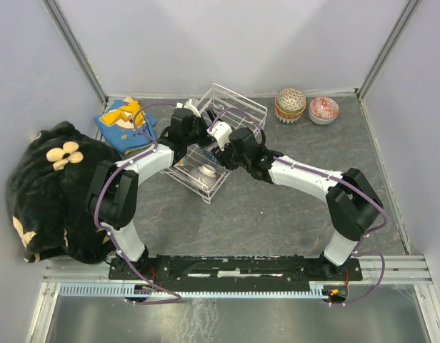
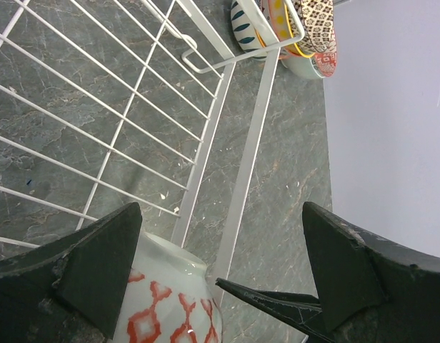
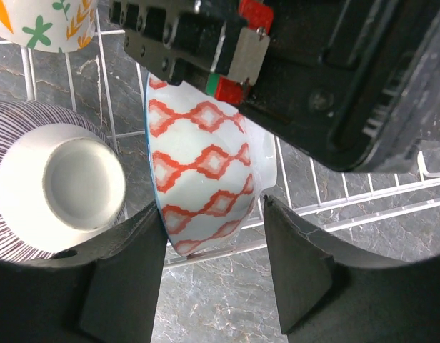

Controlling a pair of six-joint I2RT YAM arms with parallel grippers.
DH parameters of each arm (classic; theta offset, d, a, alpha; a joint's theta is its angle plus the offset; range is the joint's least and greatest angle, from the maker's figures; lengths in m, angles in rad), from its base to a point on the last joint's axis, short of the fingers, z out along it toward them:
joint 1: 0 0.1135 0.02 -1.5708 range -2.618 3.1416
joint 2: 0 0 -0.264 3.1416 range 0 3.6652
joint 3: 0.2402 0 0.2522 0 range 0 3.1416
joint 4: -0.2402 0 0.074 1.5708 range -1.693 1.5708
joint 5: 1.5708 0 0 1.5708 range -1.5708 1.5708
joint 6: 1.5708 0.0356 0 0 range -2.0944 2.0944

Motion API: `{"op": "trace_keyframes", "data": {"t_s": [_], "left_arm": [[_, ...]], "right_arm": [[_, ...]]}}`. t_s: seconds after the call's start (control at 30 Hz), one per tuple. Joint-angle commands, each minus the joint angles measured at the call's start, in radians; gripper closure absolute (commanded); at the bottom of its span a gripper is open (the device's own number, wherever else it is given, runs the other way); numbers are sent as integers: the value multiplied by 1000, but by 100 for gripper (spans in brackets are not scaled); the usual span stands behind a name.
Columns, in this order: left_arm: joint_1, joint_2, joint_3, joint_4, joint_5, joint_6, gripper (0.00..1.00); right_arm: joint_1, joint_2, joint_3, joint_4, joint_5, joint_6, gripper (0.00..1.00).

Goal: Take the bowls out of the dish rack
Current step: Pick up the bowl from the dish rack.

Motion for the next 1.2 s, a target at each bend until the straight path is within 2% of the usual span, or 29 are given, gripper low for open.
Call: {"op": "trace_keyframes", "data": {"t_s": [0.0, 0.97, 1.17], "left_arm": [[-8, 13, 21, 10, 58, -48, 1], [-12, 29, 15, 37, 77, -65, 1], [-13, 30, 13, 38, 77, -66, 1]], "right_arm": [[-8, -2, 44, 45, 48, 9, 38], [78, 11, 57, 51, 202, -90, 39], [111, 36, 74, 54, 249, -123, 43]]}}
